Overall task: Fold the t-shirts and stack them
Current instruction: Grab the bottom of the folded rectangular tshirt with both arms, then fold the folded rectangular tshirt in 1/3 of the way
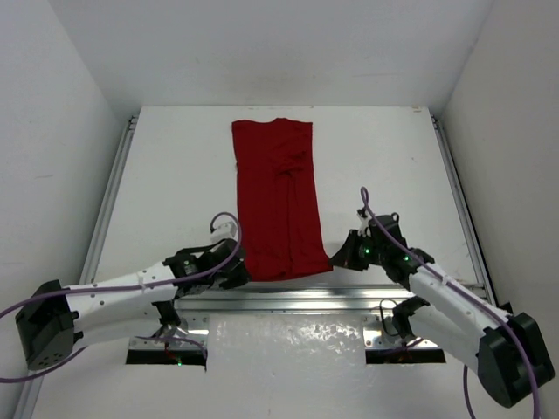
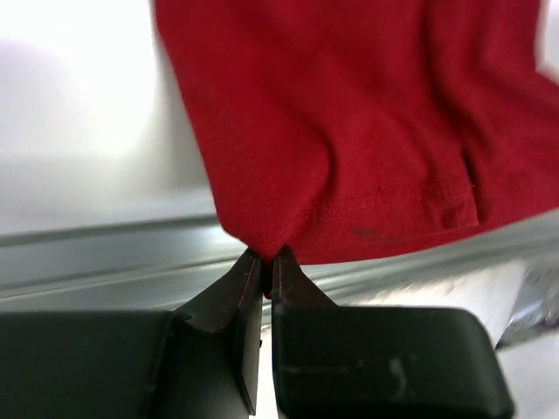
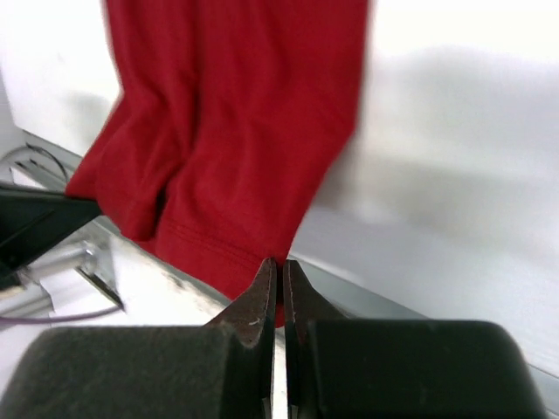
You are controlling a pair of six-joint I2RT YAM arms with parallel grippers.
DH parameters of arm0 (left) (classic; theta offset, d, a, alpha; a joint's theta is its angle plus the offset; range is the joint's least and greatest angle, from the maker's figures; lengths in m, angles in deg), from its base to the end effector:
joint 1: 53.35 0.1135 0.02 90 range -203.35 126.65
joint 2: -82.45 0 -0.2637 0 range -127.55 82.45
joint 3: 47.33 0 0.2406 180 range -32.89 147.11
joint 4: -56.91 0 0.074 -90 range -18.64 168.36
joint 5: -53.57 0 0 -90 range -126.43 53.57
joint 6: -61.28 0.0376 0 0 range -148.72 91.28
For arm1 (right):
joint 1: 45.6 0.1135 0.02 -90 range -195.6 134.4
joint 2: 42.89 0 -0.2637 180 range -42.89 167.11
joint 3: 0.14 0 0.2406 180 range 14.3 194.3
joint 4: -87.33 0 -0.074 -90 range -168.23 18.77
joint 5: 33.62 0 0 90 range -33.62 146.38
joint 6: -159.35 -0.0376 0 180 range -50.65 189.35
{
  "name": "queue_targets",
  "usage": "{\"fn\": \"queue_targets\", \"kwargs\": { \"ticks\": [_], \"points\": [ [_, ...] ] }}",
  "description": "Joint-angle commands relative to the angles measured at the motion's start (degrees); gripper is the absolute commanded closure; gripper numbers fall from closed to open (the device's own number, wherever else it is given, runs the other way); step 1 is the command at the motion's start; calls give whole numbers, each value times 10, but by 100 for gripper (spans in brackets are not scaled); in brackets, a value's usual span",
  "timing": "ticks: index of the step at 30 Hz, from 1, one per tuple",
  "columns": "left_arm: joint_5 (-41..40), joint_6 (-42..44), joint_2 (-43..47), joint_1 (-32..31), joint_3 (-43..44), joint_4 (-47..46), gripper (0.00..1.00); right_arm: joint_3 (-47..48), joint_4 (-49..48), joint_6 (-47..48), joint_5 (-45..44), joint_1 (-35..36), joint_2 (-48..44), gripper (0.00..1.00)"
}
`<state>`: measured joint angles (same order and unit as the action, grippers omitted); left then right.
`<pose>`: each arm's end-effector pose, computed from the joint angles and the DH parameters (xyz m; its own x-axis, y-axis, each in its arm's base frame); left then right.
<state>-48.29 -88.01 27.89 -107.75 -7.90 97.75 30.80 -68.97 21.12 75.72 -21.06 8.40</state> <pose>0.1002 -0.1267 0.1737 -0.8730 -0.2261 -0.4322 -0.0426 0.9181 -0.3942 0.1398 0.0775 0.1595 -0.8751 0.3741 -0.3070 0.0664 0.7213 0.6894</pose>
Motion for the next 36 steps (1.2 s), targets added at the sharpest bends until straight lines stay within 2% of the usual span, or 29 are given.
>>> {"fn": "queue_targets", "kwargs": {
  "ticks": [1, 6, 11, 18, 24, 29, 36],
  "points": [
    [-105, 29, -37, 6, 106, 89, 100, 97, 30, 22, -31, 0, 27, 100],
    [-114, 120, -126, 120, 232, 89, 100, 229, 53, 52, -54, -1, 122, 100],
    [-134, 179, -209, 184, 343, 82, 100, 382, 93, 91, -77, -9, 250, 100],
    [-139, 269, -341, 212, 464, 55, 100, 505, 107, 117, -67, -33, 389, 100],
    [-121, 293, -417, 256, 534, 37, 100, 627, 130, 138, -60, -55, 499, 100],
    [-111, 305, -467, 285, 571, 32, 100, 694, 149, 147, -52, -64, 571, 100],
    [-82, 342, -531, 309, 603, -24, 100, 782, 167, 159, -60, -82, 654, 100]
  ]
}}
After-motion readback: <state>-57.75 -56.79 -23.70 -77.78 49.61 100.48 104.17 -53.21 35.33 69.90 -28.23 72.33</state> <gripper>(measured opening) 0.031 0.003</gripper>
